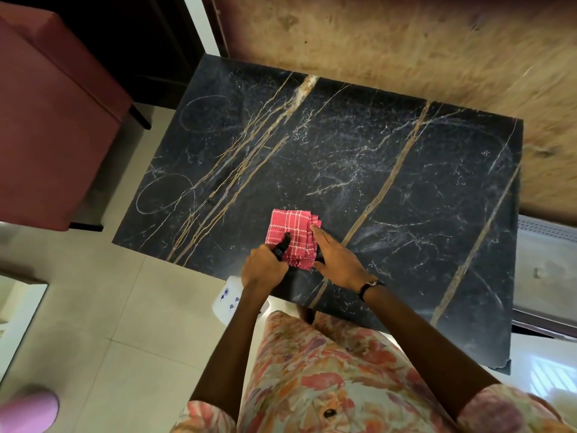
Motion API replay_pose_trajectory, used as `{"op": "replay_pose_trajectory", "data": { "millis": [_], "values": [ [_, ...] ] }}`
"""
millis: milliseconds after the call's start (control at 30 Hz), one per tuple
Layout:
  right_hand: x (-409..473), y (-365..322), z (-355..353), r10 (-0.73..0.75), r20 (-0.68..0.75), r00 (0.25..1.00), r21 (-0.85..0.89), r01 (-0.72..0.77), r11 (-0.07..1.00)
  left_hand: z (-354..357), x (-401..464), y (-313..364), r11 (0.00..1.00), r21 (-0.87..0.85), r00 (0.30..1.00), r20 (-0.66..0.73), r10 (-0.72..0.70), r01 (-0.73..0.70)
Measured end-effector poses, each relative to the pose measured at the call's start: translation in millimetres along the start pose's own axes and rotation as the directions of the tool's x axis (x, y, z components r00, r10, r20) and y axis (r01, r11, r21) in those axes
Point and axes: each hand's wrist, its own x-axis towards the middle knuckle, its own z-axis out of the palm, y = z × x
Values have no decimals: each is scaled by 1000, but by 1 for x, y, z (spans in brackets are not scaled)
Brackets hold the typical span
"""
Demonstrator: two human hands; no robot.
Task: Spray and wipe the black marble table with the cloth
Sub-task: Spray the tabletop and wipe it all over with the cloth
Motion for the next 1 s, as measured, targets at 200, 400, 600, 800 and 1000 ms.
{"op": "replay_pose_trajectory", "data": {
  "millis": [200,400,600,800,1000],
  "values": [
    [1,1,-5,-11,7,1000,5,11,1000,5,2,26,998,-6,998,7,58,-58],
    [5,4,-10,-30,18,999,50,29,998,-1,7,23,999,-7,997,-60,-40,39],
    [14,-8,-2,143,-181,973,286,-87,954,-6,5,4,995,65,997,-36,-70,72],
    [33,-28,9,471,-176,864,478,-344,808,-5,6,-11,996,51,997,-42,-69,72],
    [45,-32,17,615,-88,784,712,-382,590,-37,25,-47,903,-415,988,-54,-141,106]
  ]
}}
